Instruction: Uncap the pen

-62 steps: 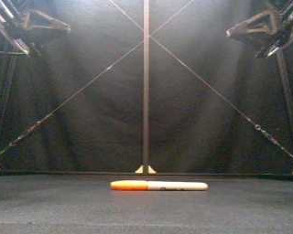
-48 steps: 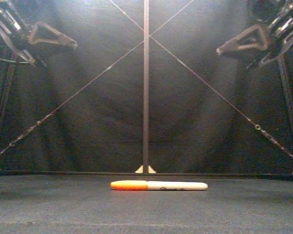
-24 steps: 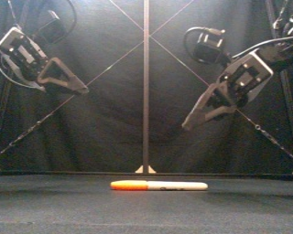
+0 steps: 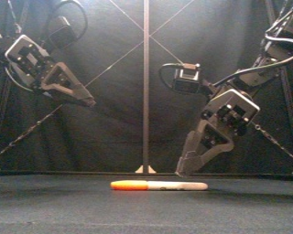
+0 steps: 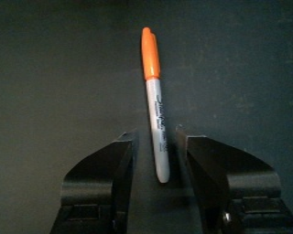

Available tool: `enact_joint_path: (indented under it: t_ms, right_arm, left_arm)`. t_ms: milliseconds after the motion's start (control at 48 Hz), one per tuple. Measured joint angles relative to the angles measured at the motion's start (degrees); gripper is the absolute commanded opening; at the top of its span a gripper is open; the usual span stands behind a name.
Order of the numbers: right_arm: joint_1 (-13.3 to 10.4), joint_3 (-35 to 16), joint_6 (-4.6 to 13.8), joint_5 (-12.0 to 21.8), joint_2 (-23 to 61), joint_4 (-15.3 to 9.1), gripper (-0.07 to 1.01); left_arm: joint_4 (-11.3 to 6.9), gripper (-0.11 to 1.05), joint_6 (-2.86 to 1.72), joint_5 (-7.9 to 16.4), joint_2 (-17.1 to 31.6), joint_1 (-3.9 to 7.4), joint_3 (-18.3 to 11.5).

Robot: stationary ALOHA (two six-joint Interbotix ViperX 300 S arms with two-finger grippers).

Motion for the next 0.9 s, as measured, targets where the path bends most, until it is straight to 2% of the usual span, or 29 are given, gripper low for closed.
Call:
enact_joint_path:
  t_ms: [167, 375, 604, 688, 771, 812, 896]
  right_arm:
    - [-0.09, -0.53, 0.00, 1.85, 1.41, 0.09, 0.76]
    - [-0.09, -0.88, -0.09, 2.11, 2.64, 0.70, 0.74]
    - [-0.18, -0.97, 0.00, 2.29, 2.72, 0.79, 0.52]
    - [-0.09, -0.97, -0.09, 2.29, 2.64, 0.88, 0.47]
    - [-0.18, -1.05, 0.00, 2.46, 2.20, 0.53, 0.45]
    - [-0.09, -1.14, -0.70, 2.55, 1.41, -0.26, 0.45]
    - [-0.26, -1.58, -0.70, 2.64, -1.05, -2.02, 0.45]
  left_arm:
    - [0.00, 0.79, 0.00, 0.00, 0.62, 0.00, -0.53]
    - [0.09, 0.80, 0.00, 0.00, 0.79, 0.00, -1.05]
    - [0.00, 0.80, 0.00, -0.09, 0.79, 0.00, -2.11]
    - [-0.09, 0.80, -0.18, -0.09, 0.79, 0.18, -2.46]
    - [-0.09, 0.80, -0.26, -0.35, 0.79, 0.26, -3.08]
    - [-0.09, 0.80, -0.18, -0.53, 0.79, 0.26, -3.43]
    - [-0.09, 0.80, -0.18, -1.14, 0.79, 0.35, -4.31]
